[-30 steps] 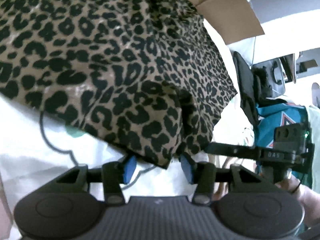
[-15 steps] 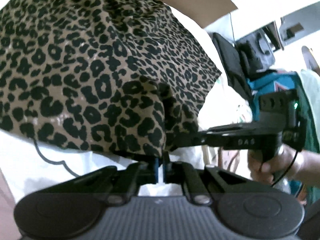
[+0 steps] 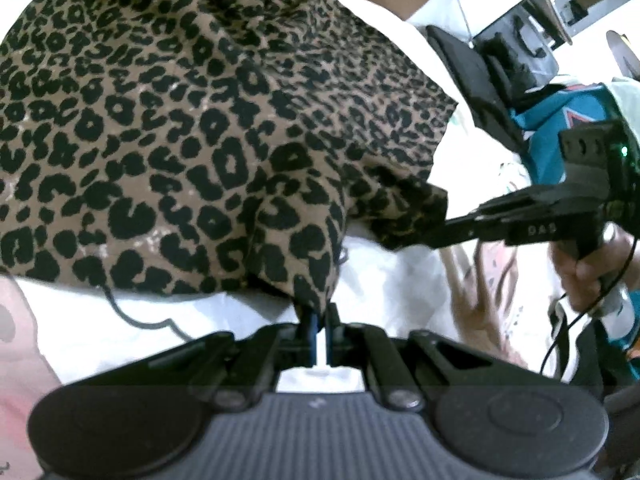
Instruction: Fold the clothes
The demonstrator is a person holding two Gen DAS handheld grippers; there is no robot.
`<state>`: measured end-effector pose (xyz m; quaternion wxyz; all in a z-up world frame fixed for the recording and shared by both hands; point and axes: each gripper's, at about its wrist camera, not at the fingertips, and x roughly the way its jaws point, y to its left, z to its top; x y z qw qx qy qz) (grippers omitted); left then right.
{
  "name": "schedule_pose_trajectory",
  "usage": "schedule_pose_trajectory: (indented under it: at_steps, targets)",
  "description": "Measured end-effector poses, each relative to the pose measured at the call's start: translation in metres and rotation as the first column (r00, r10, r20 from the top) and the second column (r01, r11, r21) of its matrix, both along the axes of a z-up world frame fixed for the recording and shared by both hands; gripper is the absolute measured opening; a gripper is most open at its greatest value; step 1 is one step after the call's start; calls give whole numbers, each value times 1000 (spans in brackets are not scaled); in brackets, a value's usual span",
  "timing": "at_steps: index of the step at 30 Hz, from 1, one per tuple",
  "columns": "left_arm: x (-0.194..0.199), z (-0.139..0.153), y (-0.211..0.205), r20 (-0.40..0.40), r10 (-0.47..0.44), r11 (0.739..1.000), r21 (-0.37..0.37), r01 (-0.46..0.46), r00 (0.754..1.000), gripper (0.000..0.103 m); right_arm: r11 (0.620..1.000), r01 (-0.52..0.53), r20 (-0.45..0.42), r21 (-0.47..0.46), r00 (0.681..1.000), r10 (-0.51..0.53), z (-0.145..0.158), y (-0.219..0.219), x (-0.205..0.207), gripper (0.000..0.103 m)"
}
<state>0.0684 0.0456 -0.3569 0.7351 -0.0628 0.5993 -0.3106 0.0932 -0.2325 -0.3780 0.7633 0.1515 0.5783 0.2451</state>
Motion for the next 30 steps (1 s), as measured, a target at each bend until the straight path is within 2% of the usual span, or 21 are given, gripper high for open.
schedule_pose_trajectory:
  at_steps: [5, 8, 13, 17, 19, 21, 23, 26, 30]
  targets:
    - [2, 1, 11, -40, 14, 1000, 10, -13, 999, 5, 1000, -18, -54, -9, 998, 17, -7, 5, 2, 2]
    - [2, 12, 19, -49, 25, 1000, 6, -25, 998, 12, 1000, -11, -58, -1, 998, 10, 2, -1, 0, 3]
    - [8, 38, 42, -41, 92, 996, 9, -92, 995, 12, 1000, 25, -48, -2, 999, -25, 25, -12, 0, 4]
    - [21, 66, 62, -13, 176, 984, 10, -176, 984, 12, 998, 55, 2, -17, 998, -55, 61, -19, 11, 4]
    - [30, 83, 73, 6, 224, 975, 9, -224, 975, 12, 997, 76, 36, -23, 997, -75, 85, -22, 19, 9]
    - [41, 103, 84, 34, 270, 963, 4, -270, 962, 13, 995, 96, 70, -27, 993, -94, 109, -26, 27, 31]
    - [51, 124, 97, 61, 324, 946, -11, -324, 944, 14, 993, 117, 104, -31, 988, -114, 134, -29, 35, 37]
    - [63, 158, 111, 110, 375, 927, -40, -372, 921, 18, 990, 134, 135, -53, 983, -126, 171, -35, 50, 37]
    - [74, 196, 122, 159, 366, 930, -37, -365, 917, 20, 982, 176, 144, -72, 976, -164, 214, -41, 68, 37]
